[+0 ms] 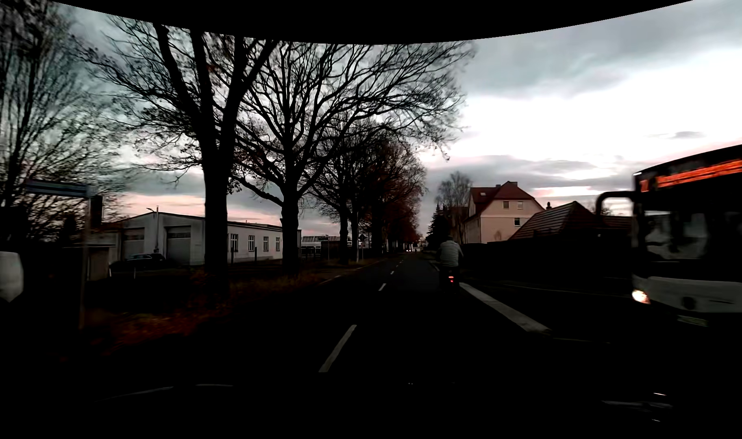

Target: Follow the waypoints while adhering to traffic rules and regulations

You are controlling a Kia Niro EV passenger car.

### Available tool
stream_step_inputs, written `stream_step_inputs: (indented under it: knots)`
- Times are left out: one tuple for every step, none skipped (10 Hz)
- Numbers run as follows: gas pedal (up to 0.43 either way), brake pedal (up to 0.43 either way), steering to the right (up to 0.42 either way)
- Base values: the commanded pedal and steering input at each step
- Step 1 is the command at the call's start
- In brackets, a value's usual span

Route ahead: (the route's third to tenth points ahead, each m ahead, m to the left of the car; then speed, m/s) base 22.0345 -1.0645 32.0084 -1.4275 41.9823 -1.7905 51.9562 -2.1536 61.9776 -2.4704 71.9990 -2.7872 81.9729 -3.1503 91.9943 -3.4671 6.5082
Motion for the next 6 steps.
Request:
stream_step_inputs:
  knots:
    - [0.067,0.000,-0.056]
    - [0.067,0.000,-0.060]
    - [0.067,0.000,-0.063]
    - [0.067,0.000,-0.064]
    - [0.110,0.000,-0.064]
    - [0.138,0.000,-0.062]
